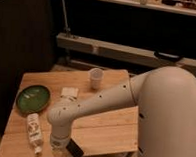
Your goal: Push the eraser across the table
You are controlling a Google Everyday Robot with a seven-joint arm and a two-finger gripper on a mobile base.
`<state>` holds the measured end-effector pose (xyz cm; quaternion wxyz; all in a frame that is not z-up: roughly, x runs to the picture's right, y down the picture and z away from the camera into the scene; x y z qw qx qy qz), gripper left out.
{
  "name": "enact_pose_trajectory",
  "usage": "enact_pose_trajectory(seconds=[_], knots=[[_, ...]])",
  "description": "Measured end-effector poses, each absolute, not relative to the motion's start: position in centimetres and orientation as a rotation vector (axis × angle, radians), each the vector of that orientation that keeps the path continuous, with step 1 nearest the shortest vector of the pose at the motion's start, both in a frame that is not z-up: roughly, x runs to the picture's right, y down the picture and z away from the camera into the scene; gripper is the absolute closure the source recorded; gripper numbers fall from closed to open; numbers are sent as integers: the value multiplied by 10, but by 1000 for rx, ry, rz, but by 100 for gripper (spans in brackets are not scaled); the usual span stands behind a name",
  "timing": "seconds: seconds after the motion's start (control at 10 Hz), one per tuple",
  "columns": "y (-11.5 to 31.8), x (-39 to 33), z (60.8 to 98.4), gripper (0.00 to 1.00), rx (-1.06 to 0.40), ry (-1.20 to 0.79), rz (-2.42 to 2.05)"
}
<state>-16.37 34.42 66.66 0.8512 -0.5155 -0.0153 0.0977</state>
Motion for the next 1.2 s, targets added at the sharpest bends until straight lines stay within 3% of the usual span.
enact_pose_trajectory(seconds=[1.2], knots=[[365, -138, 706, 98, -1164, 51, 225]])
